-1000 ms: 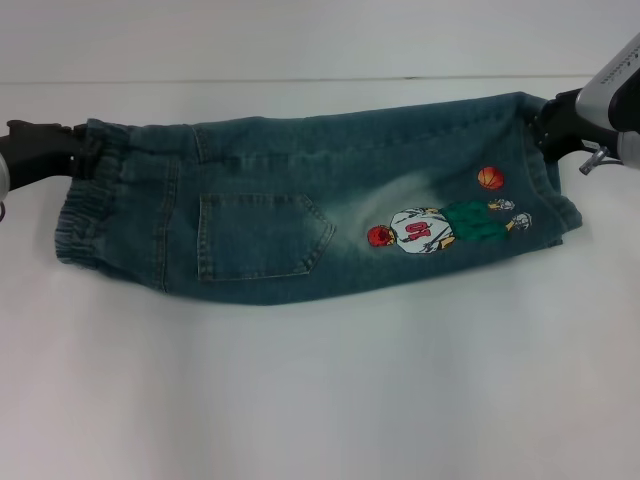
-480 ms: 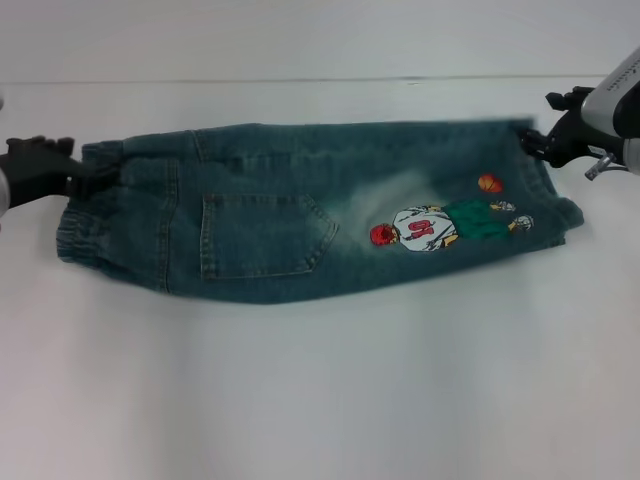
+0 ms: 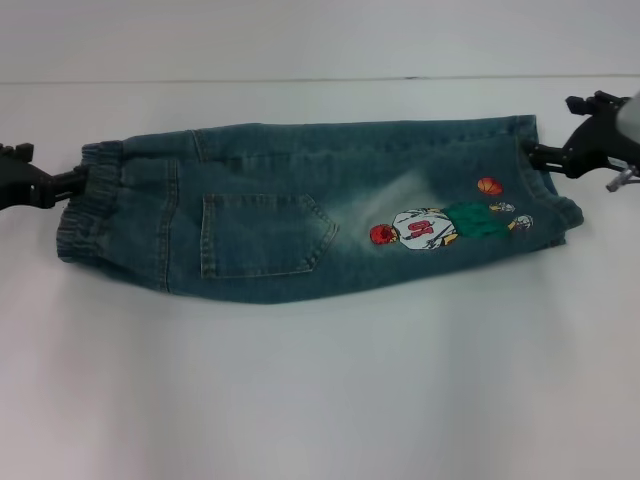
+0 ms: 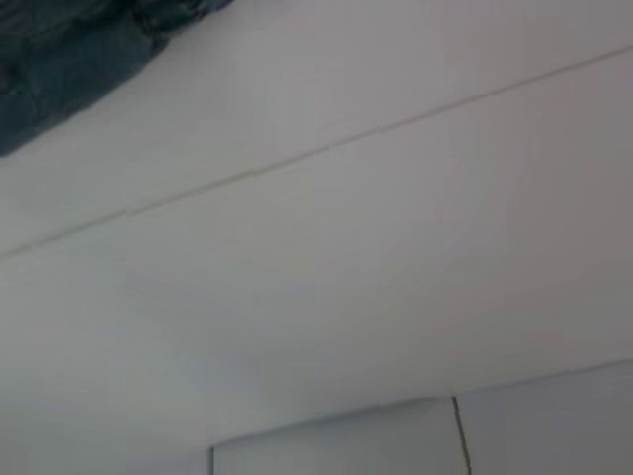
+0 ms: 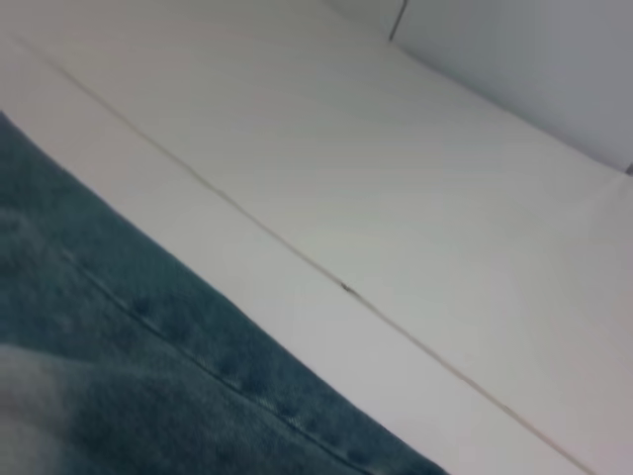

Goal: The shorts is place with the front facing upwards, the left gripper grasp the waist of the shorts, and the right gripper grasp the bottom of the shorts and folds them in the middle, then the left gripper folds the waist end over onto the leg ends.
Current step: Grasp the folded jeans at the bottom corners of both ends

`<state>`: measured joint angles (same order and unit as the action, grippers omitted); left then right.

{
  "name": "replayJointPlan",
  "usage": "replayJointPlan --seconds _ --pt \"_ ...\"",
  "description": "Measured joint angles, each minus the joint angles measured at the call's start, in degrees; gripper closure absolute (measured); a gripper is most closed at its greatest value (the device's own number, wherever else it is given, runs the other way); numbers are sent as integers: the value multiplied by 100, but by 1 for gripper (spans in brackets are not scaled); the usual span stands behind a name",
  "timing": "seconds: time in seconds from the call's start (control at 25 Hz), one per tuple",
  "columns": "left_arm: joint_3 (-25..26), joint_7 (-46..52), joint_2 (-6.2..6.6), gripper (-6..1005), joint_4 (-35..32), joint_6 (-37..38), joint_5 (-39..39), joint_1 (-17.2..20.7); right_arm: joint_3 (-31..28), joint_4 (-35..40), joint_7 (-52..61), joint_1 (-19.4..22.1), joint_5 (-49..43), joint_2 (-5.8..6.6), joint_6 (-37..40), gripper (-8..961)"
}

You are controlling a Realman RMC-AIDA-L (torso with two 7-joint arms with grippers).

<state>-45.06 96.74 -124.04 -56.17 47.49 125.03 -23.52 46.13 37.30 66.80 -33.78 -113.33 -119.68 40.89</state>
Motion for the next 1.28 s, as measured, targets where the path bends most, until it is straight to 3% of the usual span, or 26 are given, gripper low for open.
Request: replayJointPlan --seconds 0.2,0.24,0.28,0.36,0.64,1.04,1.28 --pt "352 -711 -31 200 -402 1321 -1505 538 -30 453 -155 565 731 21 1173 110" --pt "352 -711 -31 201 -402 1321 -1505 538 -63 486 -267 672 920 26 1425 110" --pt "849 -1436 -45 201 -162 2345 -2364 721 -107 498 -396 764 1120 27 1698 109" --pt "1187 -1844 -37 201 94 2960 -2777 805 -240 490 -597 915 1423 28 2194 110" --pt "2381 -3109 1 202 1246 4733 -3188 1056 -905 -70 -1165 1152 1709 23 3817 119" --pt "2878 -3815 -1 202 2227 4764 -3173 1279 -1800 -1724 -2812 1156 1977 -41 4066 129" --pt "2944 -4055 2 201 2412 4281 -3097 1332 -1452 -2109 -3077 1046 1830 -41 4018 127"
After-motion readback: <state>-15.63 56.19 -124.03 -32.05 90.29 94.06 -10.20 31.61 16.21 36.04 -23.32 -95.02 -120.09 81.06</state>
